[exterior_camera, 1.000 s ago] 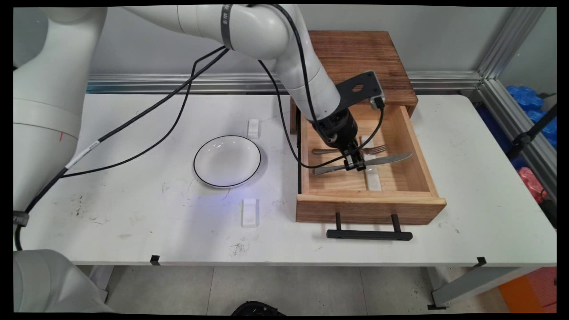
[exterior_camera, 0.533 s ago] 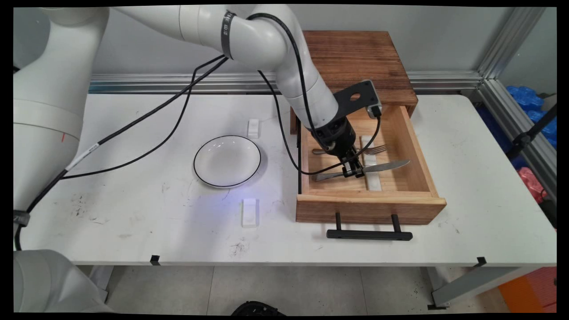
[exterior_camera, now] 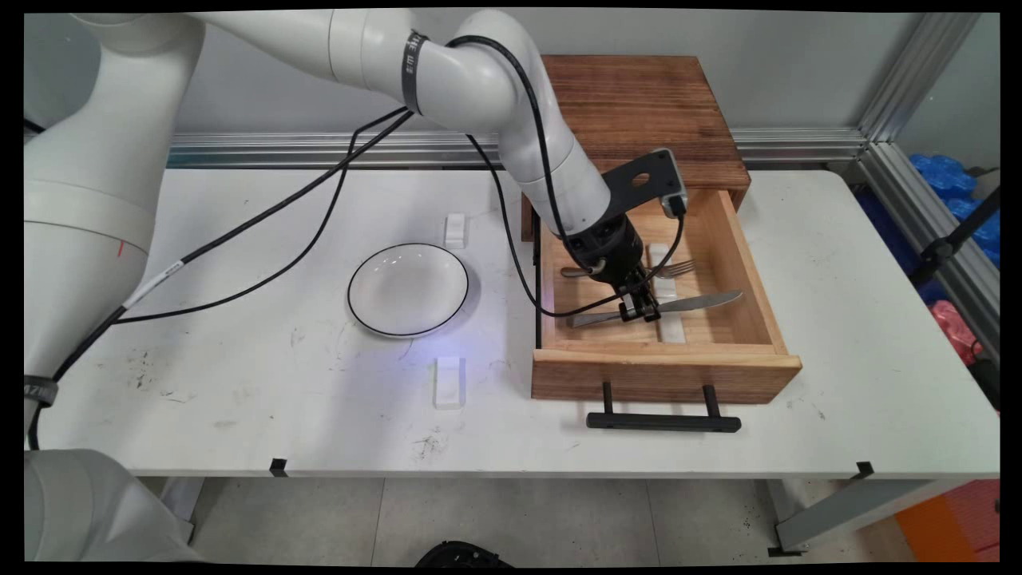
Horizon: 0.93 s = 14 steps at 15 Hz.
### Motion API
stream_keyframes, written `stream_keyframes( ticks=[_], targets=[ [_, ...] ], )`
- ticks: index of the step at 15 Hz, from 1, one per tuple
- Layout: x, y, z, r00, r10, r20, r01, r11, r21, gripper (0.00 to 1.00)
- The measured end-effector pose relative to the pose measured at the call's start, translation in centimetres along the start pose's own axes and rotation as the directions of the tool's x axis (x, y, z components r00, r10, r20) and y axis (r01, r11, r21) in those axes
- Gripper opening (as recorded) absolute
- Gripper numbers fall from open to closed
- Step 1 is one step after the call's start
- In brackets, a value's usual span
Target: Place the picked object into the drawer
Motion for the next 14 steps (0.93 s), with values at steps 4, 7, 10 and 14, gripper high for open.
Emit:
stream_keyframes(
  ticks=[4,7,10,14],
  targets=[
    [0.0,-0.2,0.3,1.000,0.008,-0.008,-0.008,1.000,-0.001,0.00],
    [-0.1,-0.4,0.6,1.000,0.009,-0.010,-0.009,1.000,-0.001,0.00],
    [-0.4,-0.6,0.9,1.000,0.006,-0.009,-0.006,1.000,-0.002,0.00],
    [-0.7,-0.8,1.2,1.000,0.002,-0.003,-0.002,1.000,-0.002,0.00]
  ],
)
